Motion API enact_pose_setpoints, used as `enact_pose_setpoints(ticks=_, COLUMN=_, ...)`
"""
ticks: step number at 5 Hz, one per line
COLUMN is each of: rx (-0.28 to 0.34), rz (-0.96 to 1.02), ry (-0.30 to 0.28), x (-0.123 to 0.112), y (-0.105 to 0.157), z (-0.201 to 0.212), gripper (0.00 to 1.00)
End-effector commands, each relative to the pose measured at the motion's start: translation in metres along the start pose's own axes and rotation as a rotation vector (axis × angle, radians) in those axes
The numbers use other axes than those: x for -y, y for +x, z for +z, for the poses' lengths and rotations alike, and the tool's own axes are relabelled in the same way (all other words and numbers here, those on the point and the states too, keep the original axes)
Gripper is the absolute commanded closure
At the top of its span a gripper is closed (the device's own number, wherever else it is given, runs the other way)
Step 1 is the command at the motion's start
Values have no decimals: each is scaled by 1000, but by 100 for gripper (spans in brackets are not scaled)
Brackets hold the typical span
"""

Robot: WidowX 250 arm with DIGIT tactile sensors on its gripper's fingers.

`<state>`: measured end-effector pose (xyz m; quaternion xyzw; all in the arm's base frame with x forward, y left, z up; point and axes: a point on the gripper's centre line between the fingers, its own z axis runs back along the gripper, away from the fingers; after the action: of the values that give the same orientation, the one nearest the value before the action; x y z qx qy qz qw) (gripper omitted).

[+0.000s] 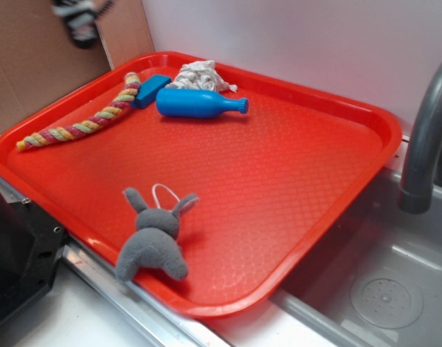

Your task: Grab the blue bottle.

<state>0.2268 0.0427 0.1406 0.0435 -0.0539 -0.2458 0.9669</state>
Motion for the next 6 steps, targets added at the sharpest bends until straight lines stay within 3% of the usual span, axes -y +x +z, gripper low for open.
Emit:
enact_pose_setpoints(ticks=1, rx=154, rz=-465, ry=-4, x=19, y=76, z=-48, gripper=0)
enact_pose_setpoints(ticks=2, rx=130, rz=-632, ry=-71, x=38, y=79, z=-76, gripper=0)
enact_pose_setpoints(ticks=4, rx=43, rz=-601, ry=-96, x=25, y=84, z=-114, gripper=0)
enact_pose_setpoints(ticks=5, rx=18, rz=-588, ry=-112, x=28, y=78, z=-117, gripper=6)
enact_pose_setpoints(ticks=6, rx=18, rz=-572, ry=-95, x=38, y=64, z=-96, gripper=100)
